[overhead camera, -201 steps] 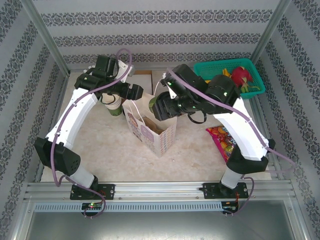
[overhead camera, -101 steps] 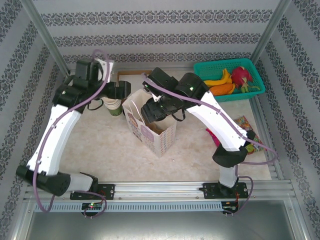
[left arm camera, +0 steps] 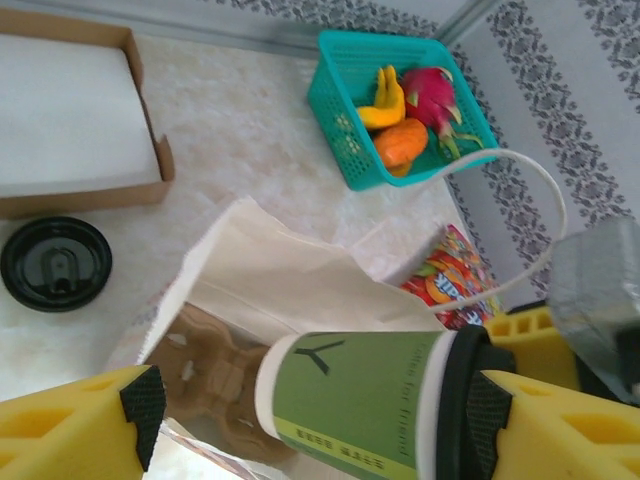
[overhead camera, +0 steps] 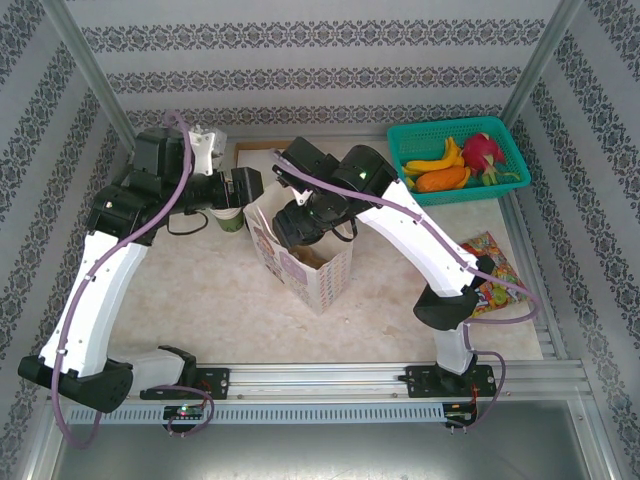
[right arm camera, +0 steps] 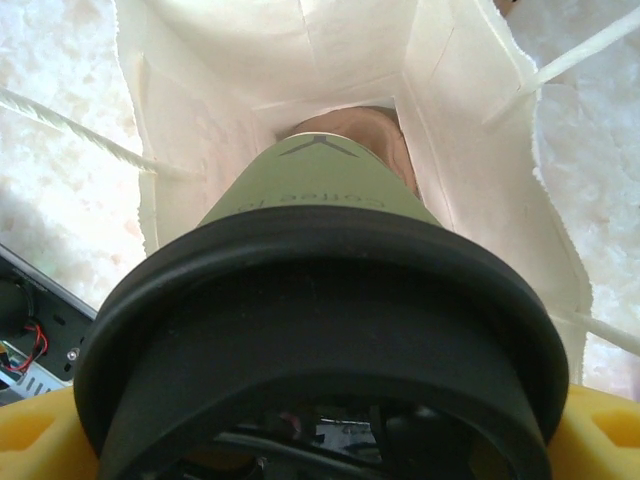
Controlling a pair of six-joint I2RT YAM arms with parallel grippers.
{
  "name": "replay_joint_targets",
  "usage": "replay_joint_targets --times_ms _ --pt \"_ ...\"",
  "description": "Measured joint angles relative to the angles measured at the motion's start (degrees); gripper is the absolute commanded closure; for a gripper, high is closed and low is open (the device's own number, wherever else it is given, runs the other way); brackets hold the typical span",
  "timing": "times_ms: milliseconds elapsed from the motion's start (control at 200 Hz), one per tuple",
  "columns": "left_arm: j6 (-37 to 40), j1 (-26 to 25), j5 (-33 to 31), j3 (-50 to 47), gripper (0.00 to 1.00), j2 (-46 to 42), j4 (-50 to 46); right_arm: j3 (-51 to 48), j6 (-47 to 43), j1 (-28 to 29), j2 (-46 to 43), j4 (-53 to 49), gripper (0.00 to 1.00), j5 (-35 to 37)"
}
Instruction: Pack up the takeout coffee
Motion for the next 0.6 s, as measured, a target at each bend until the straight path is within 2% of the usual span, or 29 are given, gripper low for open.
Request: replay_joint_targets --times_ms 280,600 --pt "0.52 -0.28 3.28 -0.90 0.32 -0.07 -3.93 -0.98 0.02 0.00 0.00 0.00 0.33 0.00" --pt "1.86 -0.28 5.77 -2.12 0.57 -0.74 -4.98 -1.51 0.20 0.00 0.11 0.00 0.33 0.04"
